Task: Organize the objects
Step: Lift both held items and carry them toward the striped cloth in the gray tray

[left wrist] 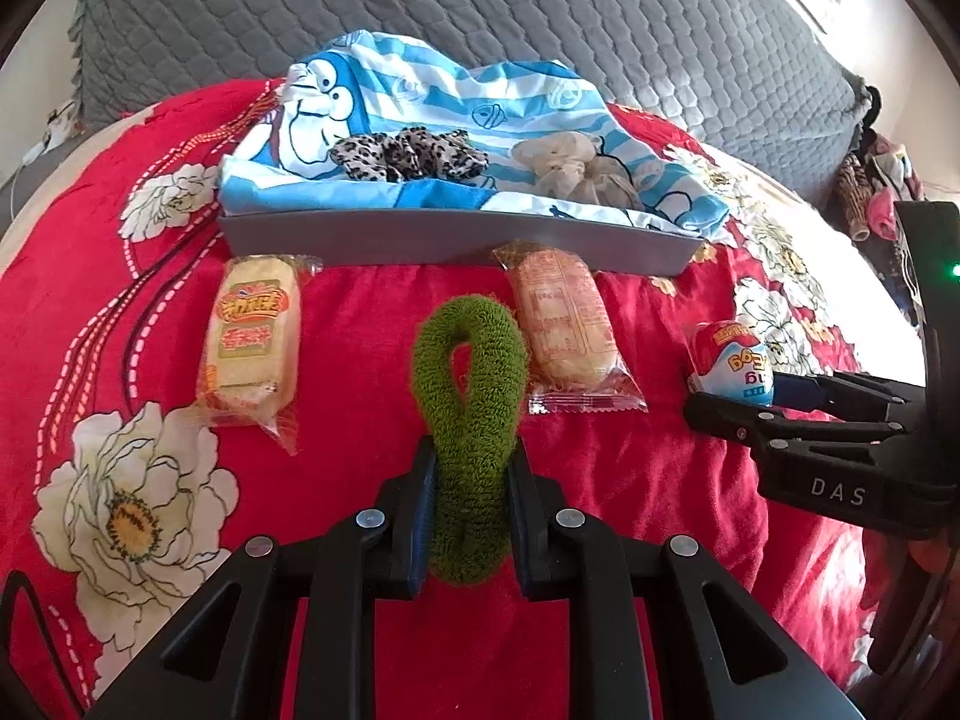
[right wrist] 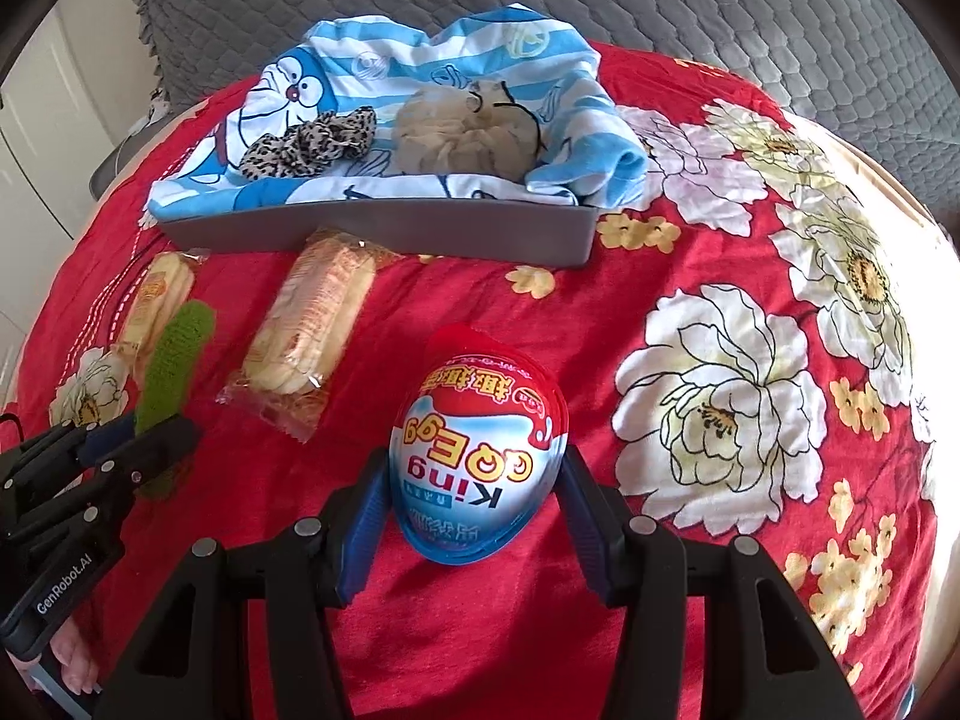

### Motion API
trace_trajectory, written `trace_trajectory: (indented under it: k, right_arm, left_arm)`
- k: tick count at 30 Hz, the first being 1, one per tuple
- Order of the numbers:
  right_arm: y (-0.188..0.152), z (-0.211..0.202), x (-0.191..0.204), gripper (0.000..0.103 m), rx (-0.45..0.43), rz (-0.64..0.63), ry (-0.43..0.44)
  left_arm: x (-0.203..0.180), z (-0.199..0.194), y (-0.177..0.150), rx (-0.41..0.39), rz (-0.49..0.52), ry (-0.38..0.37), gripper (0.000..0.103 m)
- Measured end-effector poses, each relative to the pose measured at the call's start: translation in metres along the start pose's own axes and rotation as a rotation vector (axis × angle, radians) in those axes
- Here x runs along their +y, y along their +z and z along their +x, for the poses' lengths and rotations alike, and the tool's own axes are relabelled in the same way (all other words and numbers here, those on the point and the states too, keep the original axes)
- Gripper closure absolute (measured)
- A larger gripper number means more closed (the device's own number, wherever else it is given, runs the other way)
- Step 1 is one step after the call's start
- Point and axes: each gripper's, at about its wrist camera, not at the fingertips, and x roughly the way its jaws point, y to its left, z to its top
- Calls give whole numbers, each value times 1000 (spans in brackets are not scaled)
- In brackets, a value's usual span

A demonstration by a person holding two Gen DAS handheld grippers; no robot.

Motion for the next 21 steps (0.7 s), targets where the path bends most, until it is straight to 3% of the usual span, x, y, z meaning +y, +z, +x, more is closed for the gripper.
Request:
trace_trajectory:
  k: [21]
  right_arm:
    - [0,-29,34,48,-48,-103,38]
  left_arm:
    - [7,-29,5,-23,-16,74,82]
